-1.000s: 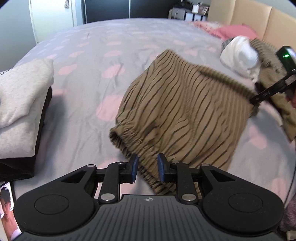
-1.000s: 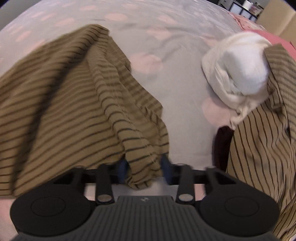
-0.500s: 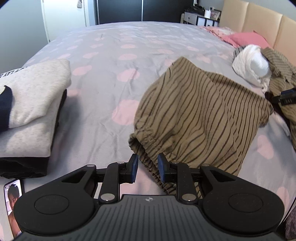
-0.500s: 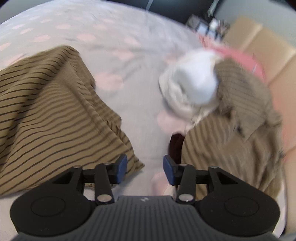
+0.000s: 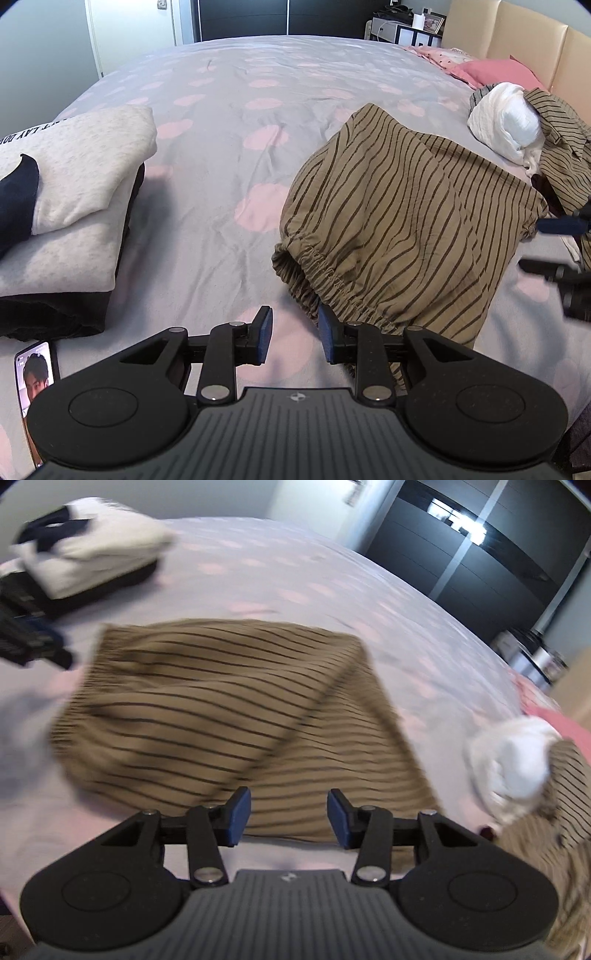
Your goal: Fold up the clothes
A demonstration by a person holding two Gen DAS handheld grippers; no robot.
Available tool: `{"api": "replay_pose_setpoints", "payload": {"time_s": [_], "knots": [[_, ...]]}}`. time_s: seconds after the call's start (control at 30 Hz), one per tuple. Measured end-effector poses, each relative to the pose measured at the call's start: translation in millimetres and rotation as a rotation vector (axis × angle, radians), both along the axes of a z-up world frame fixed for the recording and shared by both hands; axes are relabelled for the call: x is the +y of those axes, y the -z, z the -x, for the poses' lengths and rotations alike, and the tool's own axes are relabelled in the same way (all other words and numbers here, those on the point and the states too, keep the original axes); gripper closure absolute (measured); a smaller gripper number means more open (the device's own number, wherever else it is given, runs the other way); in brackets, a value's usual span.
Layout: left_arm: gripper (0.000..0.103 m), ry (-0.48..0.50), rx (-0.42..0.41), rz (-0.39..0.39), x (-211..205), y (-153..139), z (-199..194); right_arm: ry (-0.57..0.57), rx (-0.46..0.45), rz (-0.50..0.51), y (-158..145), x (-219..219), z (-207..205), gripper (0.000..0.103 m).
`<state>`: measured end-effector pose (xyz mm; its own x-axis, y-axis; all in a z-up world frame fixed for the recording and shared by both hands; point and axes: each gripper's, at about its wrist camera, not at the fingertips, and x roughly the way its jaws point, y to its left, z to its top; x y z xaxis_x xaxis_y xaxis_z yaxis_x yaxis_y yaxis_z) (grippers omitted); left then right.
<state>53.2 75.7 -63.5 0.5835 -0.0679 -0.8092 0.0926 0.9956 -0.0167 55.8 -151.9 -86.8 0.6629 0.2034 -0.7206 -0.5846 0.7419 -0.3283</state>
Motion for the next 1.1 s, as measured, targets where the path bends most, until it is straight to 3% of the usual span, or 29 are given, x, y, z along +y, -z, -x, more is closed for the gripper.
{"api": "replay_pose_setpoints", "payload": {"time_s": [0.27, 0.57, 0.83, 1.1], "knots": [[0.078, -0.025, 0.019, -0.001, 11, 5, 3, -0.318, -0.101, 0.109, 15, 56, 56, 0.054], [0.078, -0.010, 0.032, -0.002, 15, 7, 7, -0.547, -0.154, 0.225, 32, 95, 85, 0.054], [0.078, 0.000, 0.045, -0.013, 16, 8, 5, -0.684, -0.213, 0.386, 58, 128, 96, 0.054], [0.078, 0.082, 0.091, -0.105, 6, 15, 7, -0.687, -0.205, 0.487, 75, 142, 79, 0.055]]}}
